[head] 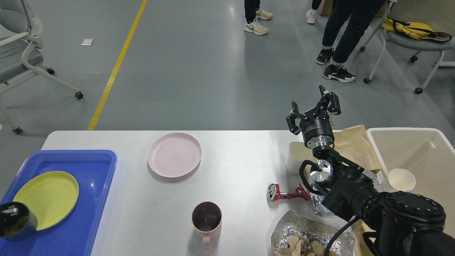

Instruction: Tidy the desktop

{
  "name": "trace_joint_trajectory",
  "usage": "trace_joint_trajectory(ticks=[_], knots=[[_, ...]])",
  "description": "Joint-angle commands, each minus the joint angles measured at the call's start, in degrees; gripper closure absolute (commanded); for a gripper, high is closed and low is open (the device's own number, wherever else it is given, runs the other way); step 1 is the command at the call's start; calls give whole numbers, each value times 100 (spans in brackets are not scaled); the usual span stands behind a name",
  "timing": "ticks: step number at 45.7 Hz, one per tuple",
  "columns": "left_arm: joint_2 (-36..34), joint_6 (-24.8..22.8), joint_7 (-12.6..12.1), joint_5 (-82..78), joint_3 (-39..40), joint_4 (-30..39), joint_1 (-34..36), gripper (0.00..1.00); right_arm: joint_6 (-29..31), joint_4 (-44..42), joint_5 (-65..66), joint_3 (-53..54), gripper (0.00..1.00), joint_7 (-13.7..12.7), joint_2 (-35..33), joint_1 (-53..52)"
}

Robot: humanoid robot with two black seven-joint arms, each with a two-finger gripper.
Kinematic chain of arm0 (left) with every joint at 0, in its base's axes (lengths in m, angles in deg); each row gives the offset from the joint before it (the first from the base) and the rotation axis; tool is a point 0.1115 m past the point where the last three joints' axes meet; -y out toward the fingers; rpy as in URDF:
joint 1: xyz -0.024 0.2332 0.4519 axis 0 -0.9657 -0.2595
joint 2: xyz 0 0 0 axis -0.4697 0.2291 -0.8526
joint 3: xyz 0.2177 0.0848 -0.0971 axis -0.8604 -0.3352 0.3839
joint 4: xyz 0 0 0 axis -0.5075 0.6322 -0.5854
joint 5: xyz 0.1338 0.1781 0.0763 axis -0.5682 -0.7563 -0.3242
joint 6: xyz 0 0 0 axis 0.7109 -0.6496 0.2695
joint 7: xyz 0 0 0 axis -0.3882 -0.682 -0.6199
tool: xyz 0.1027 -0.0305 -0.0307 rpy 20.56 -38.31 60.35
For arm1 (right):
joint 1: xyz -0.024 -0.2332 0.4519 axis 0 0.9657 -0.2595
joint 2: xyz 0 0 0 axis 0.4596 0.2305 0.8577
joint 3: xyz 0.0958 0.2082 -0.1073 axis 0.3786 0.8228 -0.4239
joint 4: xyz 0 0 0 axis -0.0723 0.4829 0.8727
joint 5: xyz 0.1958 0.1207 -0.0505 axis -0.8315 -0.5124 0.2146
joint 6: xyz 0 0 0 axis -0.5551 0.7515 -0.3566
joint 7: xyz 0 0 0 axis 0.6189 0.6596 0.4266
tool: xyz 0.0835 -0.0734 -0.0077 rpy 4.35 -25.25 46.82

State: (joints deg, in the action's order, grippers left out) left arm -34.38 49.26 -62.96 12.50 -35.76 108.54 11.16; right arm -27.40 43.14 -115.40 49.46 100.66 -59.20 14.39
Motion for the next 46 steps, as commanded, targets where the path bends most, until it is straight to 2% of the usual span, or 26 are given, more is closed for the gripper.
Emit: trace_joint_trajectory(ticks=[1, 12, 26, 33, 40, 46], knots=[[-4, 4, -1, -13, -68, -54, -195, 98, 0, 0, 0, 0, 0, 0, -3, 0], [40, 13, -1, -13, -94, -423, -723, 98, 0, 0, 0, 0, 0, 0, -3, 0], [40, 13, 86, -13, -86, -696, -899, 96, 0, 0, 0, -8, 0, 0, -3, 0], [57, 13, 95, -13, -77, -801, -908, 89, 0, 0, 0, -8, 0, 0, -3, 0], [57, 13, 95, -4, -24, -801, -899, 72, 0, 0, 0, -8, 0, 0, 6, 0], [57, 4, 95, -4, -15, -801, -881, 65, 0, 0, 0, 0, 0, 0, 6, 0]])
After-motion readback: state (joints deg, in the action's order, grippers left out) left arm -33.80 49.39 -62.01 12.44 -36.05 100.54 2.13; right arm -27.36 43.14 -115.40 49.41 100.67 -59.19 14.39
